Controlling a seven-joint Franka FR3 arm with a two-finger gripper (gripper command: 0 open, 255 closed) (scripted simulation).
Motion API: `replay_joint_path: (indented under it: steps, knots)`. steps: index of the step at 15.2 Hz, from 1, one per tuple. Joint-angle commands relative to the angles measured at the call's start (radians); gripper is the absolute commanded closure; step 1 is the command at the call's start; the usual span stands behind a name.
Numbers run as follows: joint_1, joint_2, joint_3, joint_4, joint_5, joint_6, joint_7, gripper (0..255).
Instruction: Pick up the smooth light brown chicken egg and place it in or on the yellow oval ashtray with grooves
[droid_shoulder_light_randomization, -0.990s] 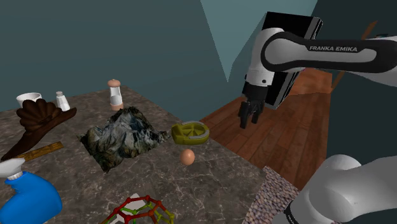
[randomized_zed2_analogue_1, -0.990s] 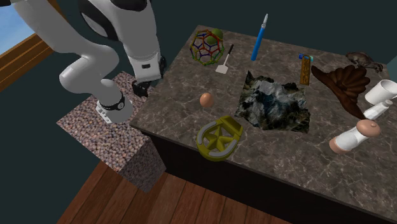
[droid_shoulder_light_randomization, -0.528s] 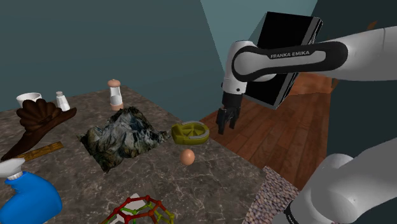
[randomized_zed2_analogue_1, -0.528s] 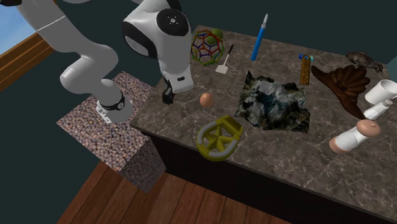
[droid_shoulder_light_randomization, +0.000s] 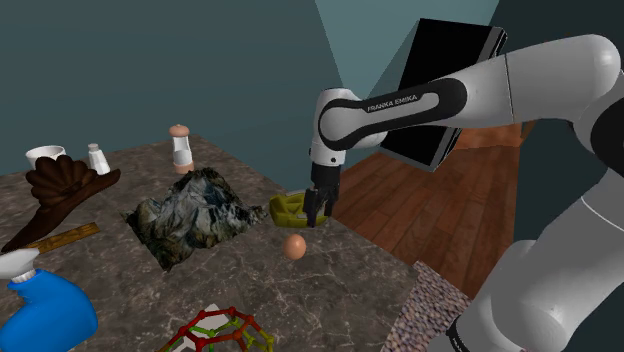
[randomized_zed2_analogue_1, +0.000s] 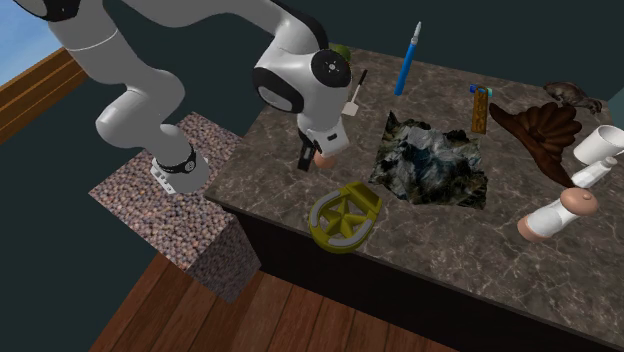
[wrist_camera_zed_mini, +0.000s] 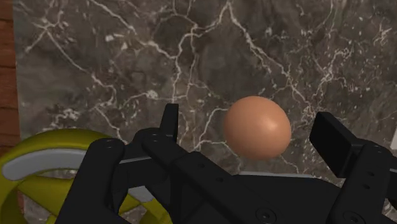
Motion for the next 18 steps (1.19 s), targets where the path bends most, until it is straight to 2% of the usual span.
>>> replay_joint_path:
  steps: [1,4,12,18]
  knots:
    - [0.016,0.067,0.016,0.033,0.011,0.032,-0.012,0]
    - [0.039,0.171,0.038,0.097,0.019,0.068,-0.028,0]
    - [0.052,0.206,0.051,0.033,0.032,0.170,-0.034,0]
    - [0.052,0.206,0.051,0.033,0.032,0.170,-0.034,0]
